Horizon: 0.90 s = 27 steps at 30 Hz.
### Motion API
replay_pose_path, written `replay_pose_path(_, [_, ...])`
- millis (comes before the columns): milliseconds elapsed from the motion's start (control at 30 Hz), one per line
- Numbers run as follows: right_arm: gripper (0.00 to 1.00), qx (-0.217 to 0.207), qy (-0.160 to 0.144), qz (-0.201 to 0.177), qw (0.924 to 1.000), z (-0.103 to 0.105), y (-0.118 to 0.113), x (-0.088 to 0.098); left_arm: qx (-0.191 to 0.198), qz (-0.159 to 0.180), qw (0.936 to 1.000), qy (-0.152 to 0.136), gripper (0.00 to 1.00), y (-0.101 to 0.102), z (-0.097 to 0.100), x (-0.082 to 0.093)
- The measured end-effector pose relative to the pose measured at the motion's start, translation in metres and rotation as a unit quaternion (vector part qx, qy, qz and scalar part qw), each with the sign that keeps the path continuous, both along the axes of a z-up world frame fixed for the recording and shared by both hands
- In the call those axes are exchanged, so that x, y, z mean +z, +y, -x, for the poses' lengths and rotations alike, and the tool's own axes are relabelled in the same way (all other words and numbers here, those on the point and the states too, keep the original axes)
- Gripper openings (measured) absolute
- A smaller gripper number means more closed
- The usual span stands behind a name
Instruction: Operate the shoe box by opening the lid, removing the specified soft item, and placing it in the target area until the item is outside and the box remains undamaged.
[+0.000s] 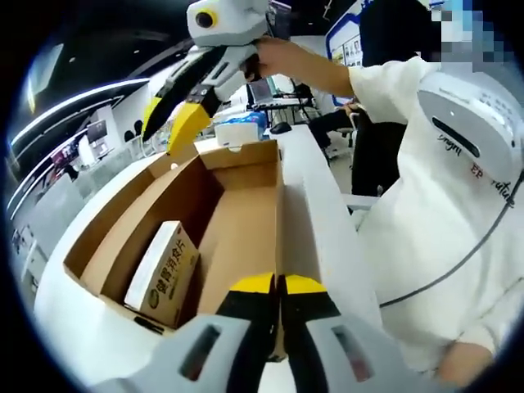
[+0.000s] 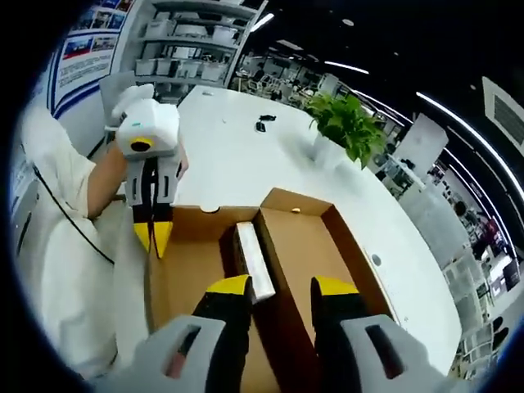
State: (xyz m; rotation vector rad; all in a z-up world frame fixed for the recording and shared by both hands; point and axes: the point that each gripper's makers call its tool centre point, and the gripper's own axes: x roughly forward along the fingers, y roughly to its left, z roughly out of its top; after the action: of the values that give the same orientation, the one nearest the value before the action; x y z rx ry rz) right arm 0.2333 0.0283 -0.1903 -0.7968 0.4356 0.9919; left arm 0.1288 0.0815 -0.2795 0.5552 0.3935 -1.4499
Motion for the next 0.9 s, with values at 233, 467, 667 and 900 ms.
replay_pose_path(233, [0.28, 0.012, 0.01, 0.03, 0.9994, -0.007, 0.012, -0.007, 0.001, 0.007, 1.0, 0.0, 0.02, 0.0, 0.0, 0.001])
replay_pose_path(467, [0.29, 0.018, 0.012, 0.062, 0.9979, -0.005, 0.013, -0.021, 0.0, 0.01, 0.9999, 0.002, 0.01, 0.001, 0.001, 0.002])
replay_pose_path(667, [0.32, 0.022, 0.02, 0.1, 0.9945, -0.005, 0.017, -0.048, 0.002, 0.009, 1.0, 0.001, 0.01, 0.001, 0.001, 0.001])
replay_pose_path(900, [0.29, 0.034, 0.019, 0.136, 0.99, -0.002, 0.021, -0.067, 0.003, 0.009, 1.0, 0.002, 0.01, 0.001, 0.001, 0.002])
